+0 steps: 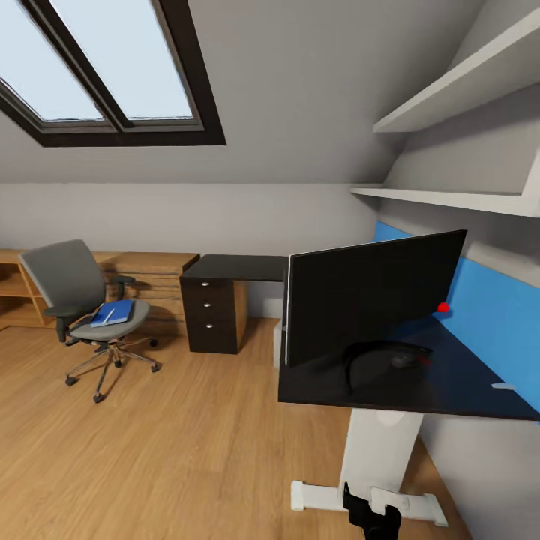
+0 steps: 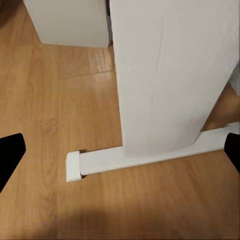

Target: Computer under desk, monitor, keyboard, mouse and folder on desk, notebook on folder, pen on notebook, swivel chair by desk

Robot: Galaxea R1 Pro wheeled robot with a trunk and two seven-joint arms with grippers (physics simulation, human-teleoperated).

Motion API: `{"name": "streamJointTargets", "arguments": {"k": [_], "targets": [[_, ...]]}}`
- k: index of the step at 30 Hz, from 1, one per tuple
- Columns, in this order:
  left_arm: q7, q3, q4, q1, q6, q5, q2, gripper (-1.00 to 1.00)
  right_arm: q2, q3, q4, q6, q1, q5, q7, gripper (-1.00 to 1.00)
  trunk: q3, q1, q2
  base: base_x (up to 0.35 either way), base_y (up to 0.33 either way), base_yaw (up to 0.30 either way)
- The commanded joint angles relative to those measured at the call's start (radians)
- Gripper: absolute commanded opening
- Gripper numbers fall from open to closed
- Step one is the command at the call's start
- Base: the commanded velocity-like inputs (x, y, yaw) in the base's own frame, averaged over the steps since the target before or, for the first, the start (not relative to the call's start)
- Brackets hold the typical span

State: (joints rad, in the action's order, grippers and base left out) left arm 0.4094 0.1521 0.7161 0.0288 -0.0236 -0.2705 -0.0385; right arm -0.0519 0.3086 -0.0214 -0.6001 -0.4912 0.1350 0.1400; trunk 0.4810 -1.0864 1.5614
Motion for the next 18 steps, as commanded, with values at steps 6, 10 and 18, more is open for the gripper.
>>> {"name": "streamJointTargets", "arguments": {"k": [6,10,18], "targets": [[0.008,0.004,0.002,0.000,-0.002,-0.007,0.000,1.00,0.000,0.004,-0.002,-0.003,-0.001,0.010,0.007,1.00,0.001,0.000,0.001,0.000,-0.196,0.000],[0.007,0.007,0.002,0.000,-0.002,-0.005,-0.002,1.00,0.000,0.004,-0.002,-0.003,-0.001,0.010,0.007,1.00,-0.002,0.004,-0.006,0.000,-0.023,0.000],[0.008,0.007,0.002,0.000,-0.002,-0.004,-0.002,1.00,-0.001,0.004,-0.002,-0.003,-0.001,0.010,0.007,1.00,-0.027,0.035,-0.062,0.000,0.000,0.000]]}}
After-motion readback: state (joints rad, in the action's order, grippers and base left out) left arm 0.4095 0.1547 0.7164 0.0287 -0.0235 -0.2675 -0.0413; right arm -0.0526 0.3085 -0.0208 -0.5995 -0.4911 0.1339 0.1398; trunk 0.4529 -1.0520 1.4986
